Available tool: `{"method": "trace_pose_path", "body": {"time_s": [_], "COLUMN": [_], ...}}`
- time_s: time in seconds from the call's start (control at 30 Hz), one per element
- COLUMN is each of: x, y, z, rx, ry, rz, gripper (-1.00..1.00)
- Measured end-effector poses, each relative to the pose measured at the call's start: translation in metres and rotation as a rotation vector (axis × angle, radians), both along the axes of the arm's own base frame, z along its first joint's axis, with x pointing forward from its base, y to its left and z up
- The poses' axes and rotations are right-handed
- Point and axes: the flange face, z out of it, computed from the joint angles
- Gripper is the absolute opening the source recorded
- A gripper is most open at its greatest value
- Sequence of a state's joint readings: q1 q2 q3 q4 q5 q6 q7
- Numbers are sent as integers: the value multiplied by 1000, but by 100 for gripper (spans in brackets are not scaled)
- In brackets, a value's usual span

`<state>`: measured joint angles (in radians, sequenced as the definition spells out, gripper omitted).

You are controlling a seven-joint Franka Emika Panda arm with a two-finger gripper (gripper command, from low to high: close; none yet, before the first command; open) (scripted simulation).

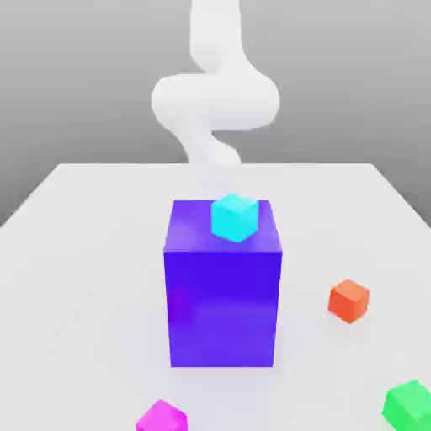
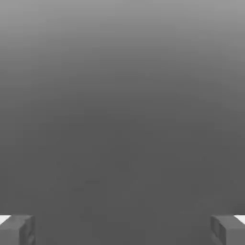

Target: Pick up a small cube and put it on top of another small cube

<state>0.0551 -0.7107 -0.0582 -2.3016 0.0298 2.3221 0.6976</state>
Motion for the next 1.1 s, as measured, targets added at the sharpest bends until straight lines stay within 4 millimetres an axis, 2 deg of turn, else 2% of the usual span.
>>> {"method": "trace_pose_path", "body": {"time_s": [0.13,0.27,0.5,0.67,0.83,1.1], "x": [49,89,134,147,147,133], "y": [-9,-13,-18,-22,-34,-60], "z": [-58,-121,-239,-323,-400,-501], "rx": [-11,-28,-81,-143,-228,-385], "ry": [102,191,332,426,518,645], "rz": [136,257,450,576,694,856], "gripper": [0,0,0,0,0,0]}}
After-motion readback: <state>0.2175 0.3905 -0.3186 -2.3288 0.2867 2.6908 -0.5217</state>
